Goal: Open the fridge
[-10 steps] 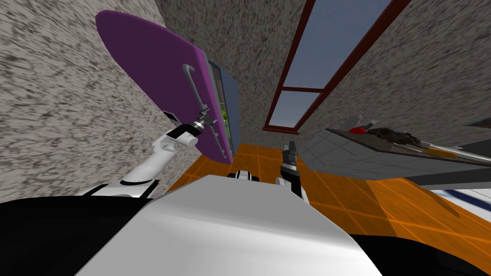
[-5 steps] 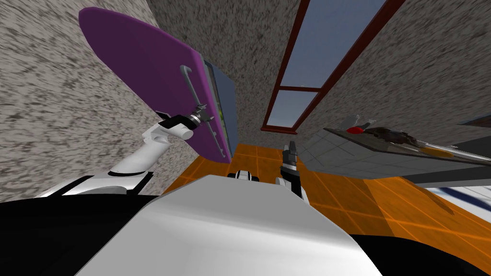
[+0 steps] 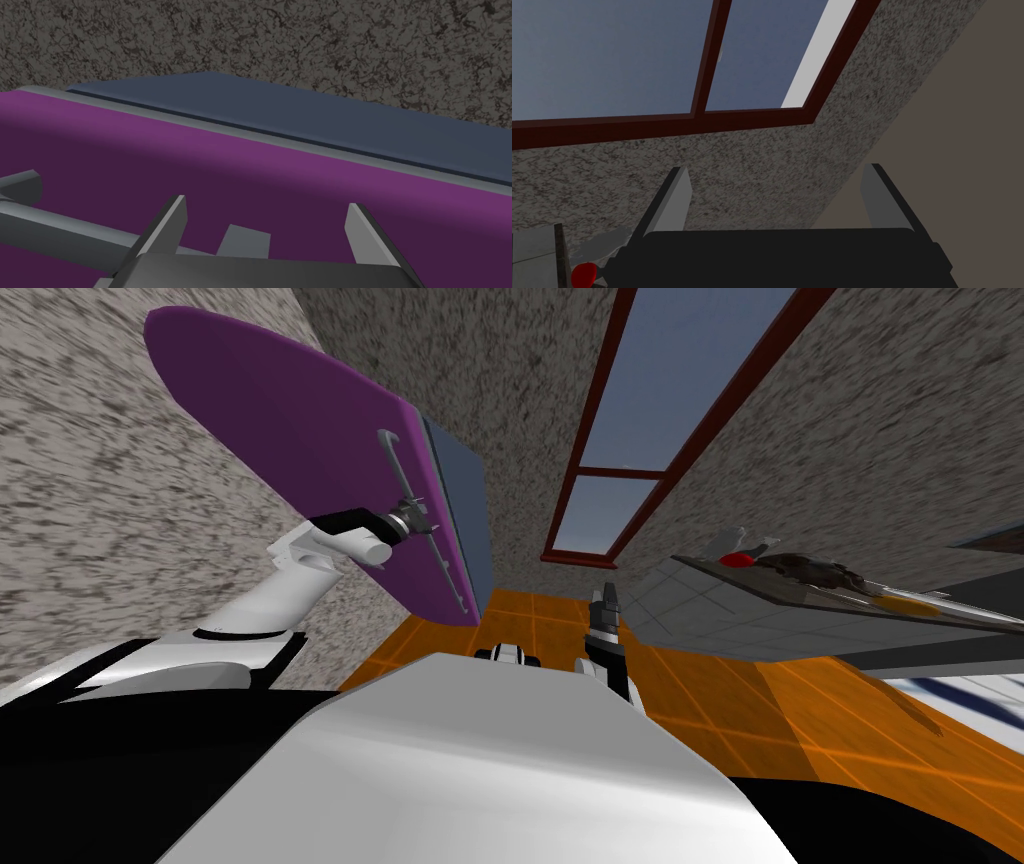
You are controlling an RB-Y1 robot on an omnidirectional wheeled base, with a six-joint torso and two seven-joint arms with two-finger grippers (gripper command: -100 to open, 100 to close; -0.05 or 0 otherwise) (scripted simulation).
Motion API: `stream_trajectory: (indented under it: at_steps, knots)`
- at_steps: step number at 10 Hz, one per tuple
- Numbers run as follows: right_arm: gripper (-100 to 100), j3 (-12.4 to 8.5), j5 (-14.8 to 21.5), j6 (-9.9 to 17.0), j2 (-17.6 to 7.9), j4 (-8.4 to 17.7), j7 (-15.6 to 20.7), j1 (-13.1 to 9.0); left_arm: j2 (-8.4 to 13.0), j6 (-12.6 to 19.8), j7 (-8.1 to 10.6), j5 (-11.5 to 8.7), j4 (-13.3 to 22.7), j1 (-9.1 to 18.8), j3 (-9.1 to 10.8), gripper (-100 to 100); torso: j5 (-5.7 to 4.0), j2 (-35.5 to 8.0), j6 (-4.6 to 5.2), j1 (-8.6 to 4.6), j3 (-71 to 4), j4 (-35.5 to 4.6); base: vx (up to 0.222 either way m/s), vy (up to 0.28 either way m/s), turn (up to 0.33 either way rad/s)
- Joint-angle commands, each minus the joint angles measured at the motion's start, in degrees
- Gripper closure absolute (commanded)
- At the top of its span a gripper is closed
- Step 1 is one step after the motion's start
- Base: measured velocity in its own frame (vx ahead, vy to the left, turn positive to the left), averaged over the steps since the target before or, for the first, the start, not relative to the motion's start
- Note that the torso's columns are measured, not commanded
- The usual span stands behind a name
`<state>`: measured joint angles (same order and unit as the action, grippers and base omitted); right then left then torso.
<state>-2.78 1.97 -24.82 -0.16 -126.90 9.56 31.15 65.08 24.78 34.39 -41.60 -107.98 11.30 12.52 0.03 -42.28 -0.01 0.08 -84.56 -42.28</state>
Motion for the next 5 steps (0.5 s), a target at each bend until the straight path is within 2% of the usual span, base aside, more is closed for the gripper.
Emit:
stream_trajectory:
  at_steps: [1, 2, 3, 4, 5]
  knots:
    - [0, 0.0, 0.0, 0.0, 0.0, 0.0, 0.0, 0.0, 2.8, 4.2, 1.11, -2.0, 2.2, 2.6, 0.34, -100, -0.02, 0.0, 0.00, -0.04, 0.0, 0.0, 0.044, -0.054, -0.009]
    - [0, 0.0, 0.0, 0.0, 0.0, 0.0, 0.0, 0.0, 5.3, 5.9, 2.01, -3.7, 4.1, 4.6, 0.73, -100, 0.00, 0.0, -0.02, -0.02, 0.0, 0.0, 0.053, -0.076, -0.022]
    - [0, 0.0, 0.0, 0.0, 0.0, 0.0, 0.0, 0.0, 5.3, 7.3, 2.01, -3.7, 4.1, 4.6, 0.73, -100, -0.03, 0.0, -0.08, -0.01, 0.0, -0.1, 0.034, -0.060, 0.012]
    - [0, 0.0, 0.0, 0.0, 0.0, 0.0, 0.0, 0.0, 7.6, 9.2, 2.85, -5.4, 6.0, 6.5, 1.11, -100, 0.01, 0.0, -0.03, 0.07, 0.0, 0.0, 0.028, -0.072, -0.013]
    - [0, 0.0, 0.0, 0.0, 0.0, 0.0, 0.0, 0.0, 7.6, 10.3, 2.85, -5.4, 6.0, 6.6, 1.11, -100, -0.01, 0.0, -0.07, 0.10, -0.1, -0.1, 0.028, -0.055, 0.002]
